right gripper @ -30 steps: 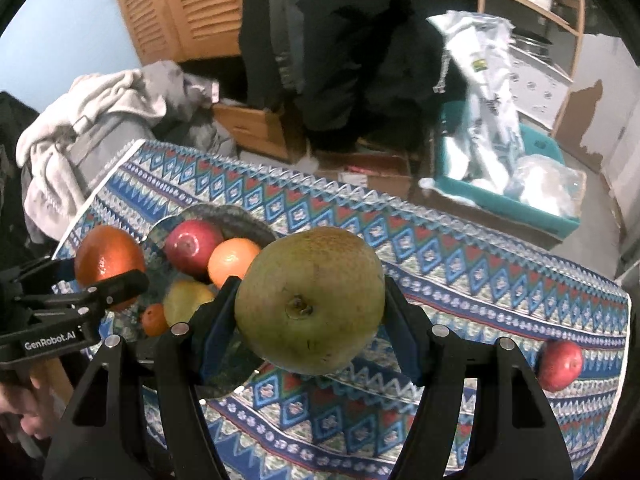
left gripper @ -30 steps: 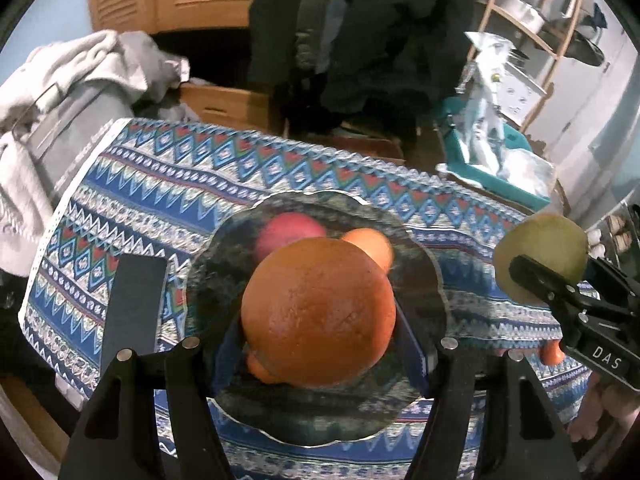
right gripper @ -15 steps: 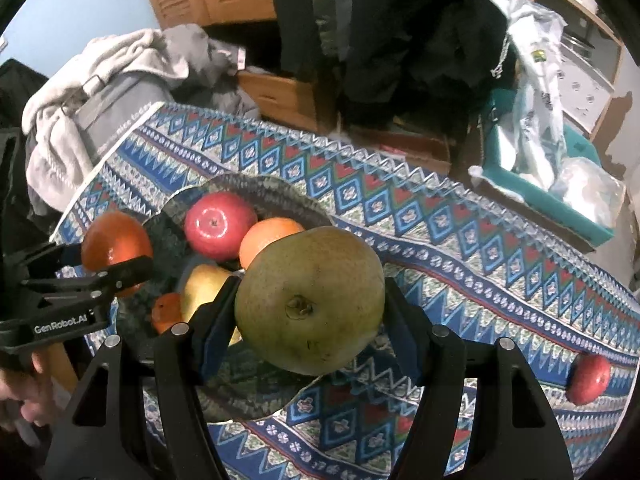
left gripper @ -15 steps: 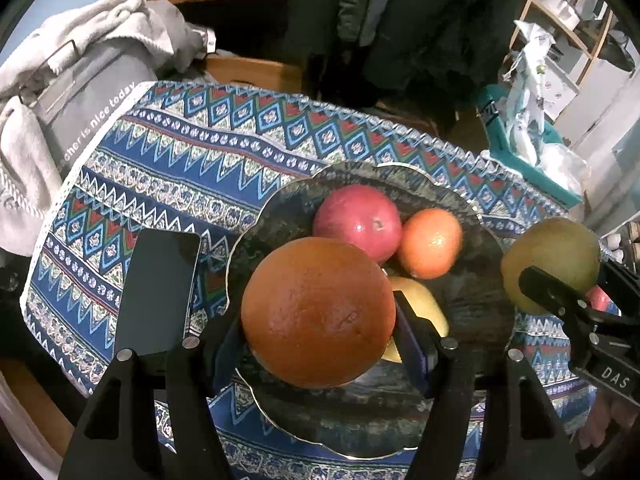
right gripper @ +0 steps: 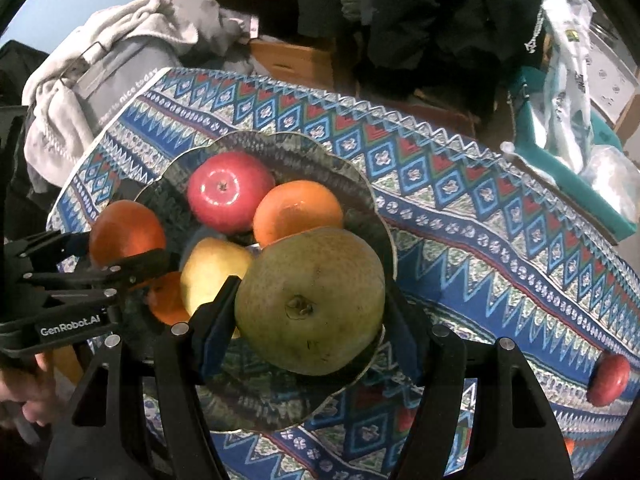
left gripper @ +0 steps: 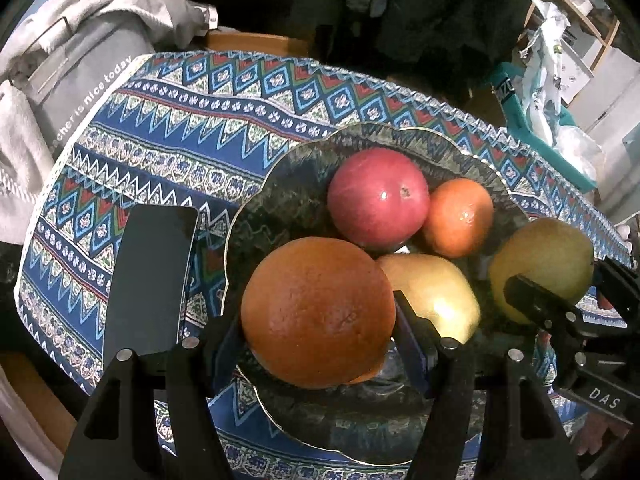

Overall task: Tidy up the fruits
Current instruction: 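Lower the orange into the bowl with the left tool while the right tool releases the pear there, then move both open tools from the bowl toward the remaining red apple and mandarin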

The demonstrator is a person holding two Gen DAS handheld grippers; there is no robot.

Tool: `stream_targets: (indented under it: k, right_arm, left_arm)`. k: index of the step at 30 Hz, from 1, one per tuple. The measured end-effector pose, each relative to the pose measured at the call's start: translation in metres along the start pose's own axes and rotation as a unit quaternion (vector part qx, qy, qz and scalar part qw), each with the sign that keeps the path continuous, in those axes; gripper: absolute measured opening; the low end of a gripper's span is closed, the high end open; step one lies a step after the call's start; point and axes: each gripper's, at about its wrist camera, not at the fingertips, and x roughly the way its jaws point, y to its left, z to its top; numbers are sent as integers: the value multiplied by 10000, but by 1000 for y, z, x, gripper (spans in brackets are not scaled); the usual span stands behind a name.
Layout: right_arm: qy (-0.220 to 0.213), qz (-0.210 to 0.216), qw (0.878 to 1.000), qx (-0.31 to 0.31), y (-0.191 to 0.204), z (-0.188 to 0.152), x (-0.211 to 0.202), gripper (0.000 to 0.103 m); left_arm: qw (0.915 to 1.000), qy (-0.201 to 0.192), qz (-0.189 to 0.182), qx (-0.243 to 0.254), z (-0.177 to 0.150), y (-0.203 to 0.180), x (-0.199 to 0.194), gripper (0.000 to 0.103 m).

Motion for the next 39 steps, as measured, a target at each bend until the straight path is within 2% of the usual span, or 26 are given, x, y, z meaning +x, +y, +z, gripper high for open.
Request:
stream_targets:
  k: [5, 9, 13, 21, 34, 39]
  right_arm:
    - [115, -11, 9999, -56, 2, 0, 8, 69]
    - [191, 27, 9998, -19, 0, -2, 12, 69]
    - [31, 175, 9998, 7, 0, 4, -1, 70]
    - [-241, -87, 9996, -93, -1, 10, -29, 70]
    - [-784, -450, 9958, -172, -8, 7, -86, 81]
    - [-967, -555, 9937, -75, -18, 3, -109, 81]
  left_arm:
    - [10000, 31, -7, -49, 0, 2, 1, 70]
    - [9998, -178, 62, -41, 4, 4, -10, 70]
    - [9996, -285, -31, -12, 7, 1, -21, 70]
    - [9987, -460, 67, 208, 6, -12, -43, 70]
    - [9957, -821, -98, 410, 3, -40, -88, 70]
    - [9931, -979, -168, 616, 3, -59, -105, 70]
